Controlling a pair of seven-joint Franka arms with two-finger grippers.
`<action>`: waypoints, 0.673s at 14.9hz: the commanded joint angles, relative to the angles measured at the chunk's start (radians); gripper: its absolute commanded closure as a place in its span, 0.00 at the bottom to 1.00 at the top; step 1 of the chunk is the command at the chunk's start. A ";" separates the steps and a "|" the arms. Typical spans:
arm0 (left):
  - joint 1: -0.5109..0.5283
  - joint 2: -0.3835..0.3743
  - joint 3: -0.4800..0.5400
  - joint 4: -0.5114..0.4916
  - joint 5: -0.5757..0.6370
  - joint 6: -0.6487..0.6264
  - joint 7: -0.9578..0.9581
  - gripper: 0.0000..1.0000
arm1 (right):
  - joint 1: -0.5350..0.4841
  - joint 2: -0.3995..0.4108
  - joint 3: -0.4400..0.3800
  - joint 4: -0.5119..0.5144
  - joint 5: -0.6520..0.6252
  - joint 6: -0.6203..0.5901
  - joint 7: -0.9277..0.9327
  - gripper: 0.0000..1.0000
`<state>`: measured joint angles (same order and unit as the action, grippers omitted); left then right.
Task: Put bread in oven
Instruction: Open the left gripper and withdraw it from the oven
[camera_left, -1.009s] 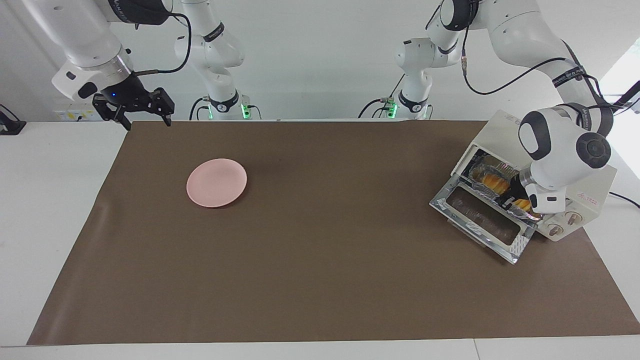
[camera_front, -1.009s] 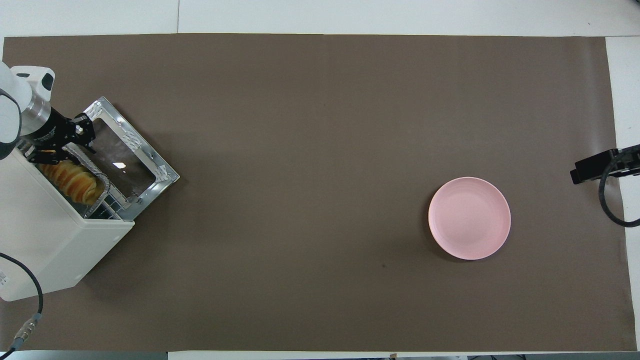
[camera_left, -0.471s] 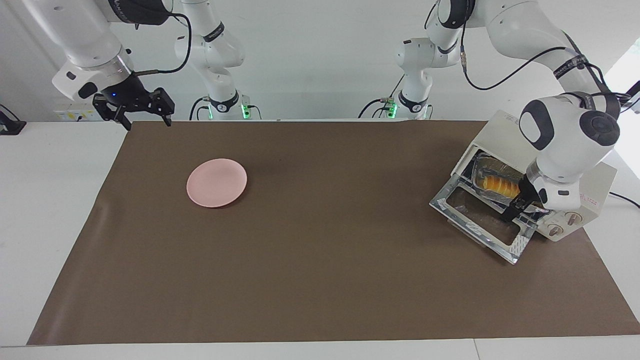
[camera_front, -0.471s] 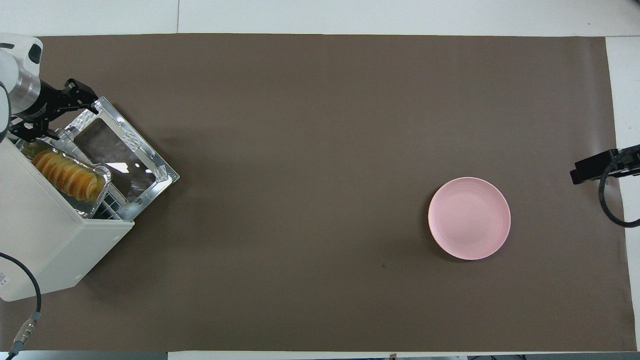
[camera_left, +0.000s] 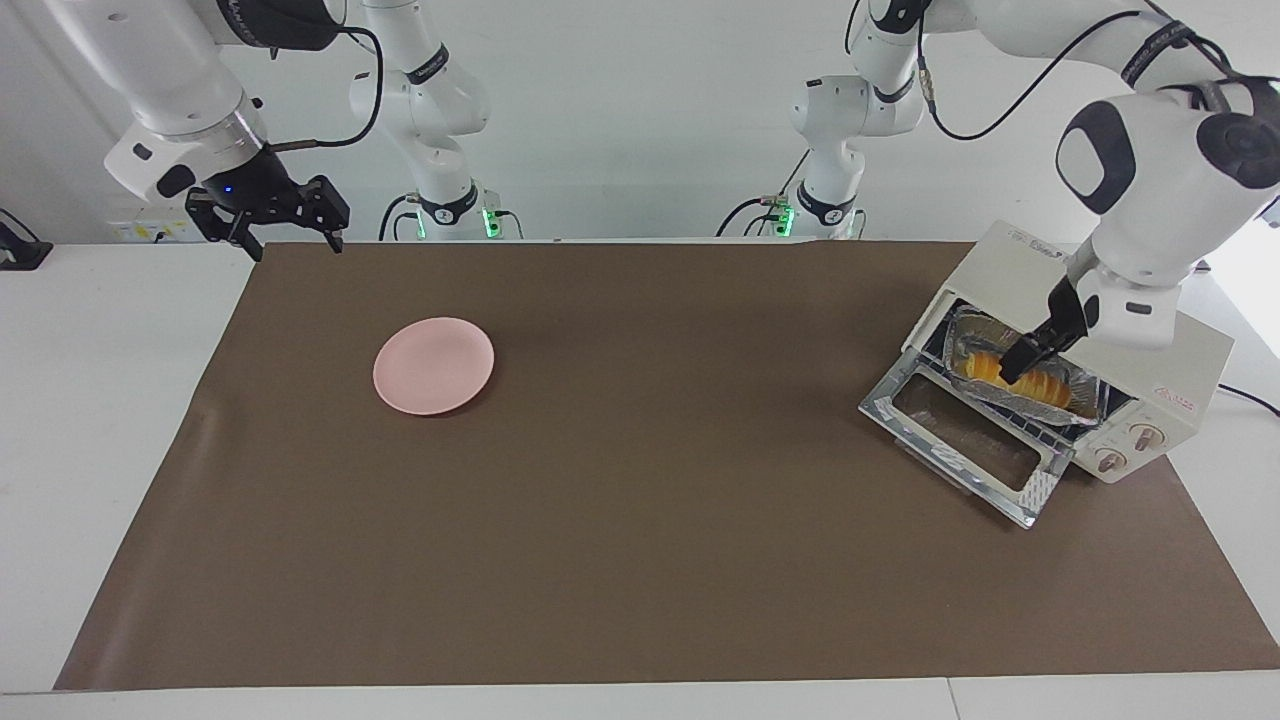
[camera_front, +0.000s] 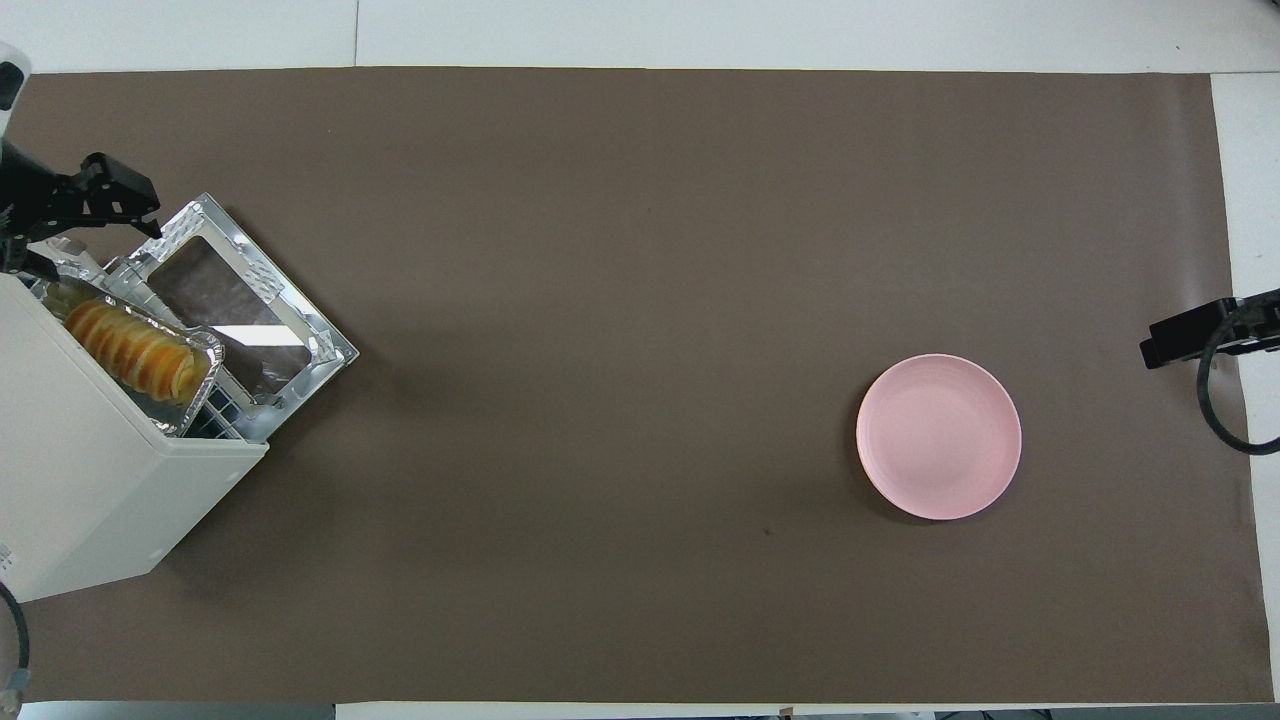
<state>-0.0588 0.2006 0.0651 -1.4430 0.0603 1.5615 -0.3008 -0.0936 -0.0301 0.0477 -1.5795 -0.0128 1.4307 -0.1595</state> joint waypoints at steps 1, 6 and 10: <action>0.010 -0.134 0.007 -0.037 0.003 -0.145 0.207 0.00 | -0.006 -0.025 0.004 -0.027 -0.009 -0.006 -0.025 0.00; 0.020 -0.248 -0.002 -0.112 -0.025 -0.192 0.325 0.00 | -0.006 -0.025 0.004 -0.027 -0.009 -0.006 -0.025 0.00; 0.031 -0.276 -0.028 -0.154 -0.048 -0.141 0.316 0.00 | -0.006 -0.025 0.004 -0.025 -0.009 -0.006 -0.025 0.00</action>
<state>-0.0405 -0.0427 0.0553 -1.5572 0.0300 1.3819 0.0063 -0.0936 -0.0301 0.0477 -1.5795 -0.0128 1.4307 -0.1595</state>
